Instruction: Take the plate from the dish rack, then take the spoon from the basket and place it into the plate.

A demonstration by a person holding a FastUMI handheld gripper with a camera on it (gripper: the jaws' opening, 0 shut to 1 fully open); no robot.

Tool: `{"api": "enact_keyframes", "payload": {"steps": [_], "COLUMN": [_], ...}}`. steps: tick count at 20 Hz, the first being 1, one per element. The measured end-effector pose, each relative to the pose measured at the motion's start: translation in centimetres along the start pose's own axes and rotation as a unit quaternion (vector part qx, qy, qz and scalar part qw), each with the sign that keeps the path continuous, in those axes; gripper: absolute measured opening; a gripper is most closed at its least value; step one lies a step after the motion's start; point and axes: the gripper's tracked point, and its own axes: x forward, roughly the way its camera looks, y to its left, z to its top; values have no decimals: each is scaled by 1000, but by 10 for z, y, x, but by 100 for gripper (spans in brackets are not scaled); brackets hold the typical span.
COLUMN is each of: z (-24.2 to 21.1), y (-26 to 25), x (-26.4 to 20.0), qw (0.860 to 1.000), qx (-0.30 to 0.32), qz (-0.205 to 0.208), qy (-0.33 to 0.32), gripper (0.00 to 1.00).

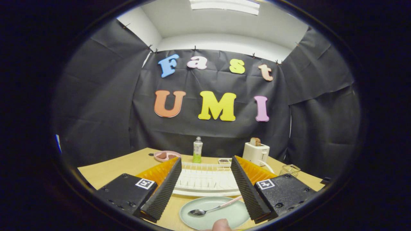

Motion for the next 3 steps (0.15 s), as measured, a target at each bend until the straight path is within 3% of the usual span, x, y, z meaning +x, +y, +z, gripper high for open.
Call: {"api": "enact_keyframes", "payload": {"steps": [3], "z": [11], "y": [0], "x": [-15], "qw": [1000], "qx": [-1], "qz": [-1], "qy": [-15], "gripper": [100]}}
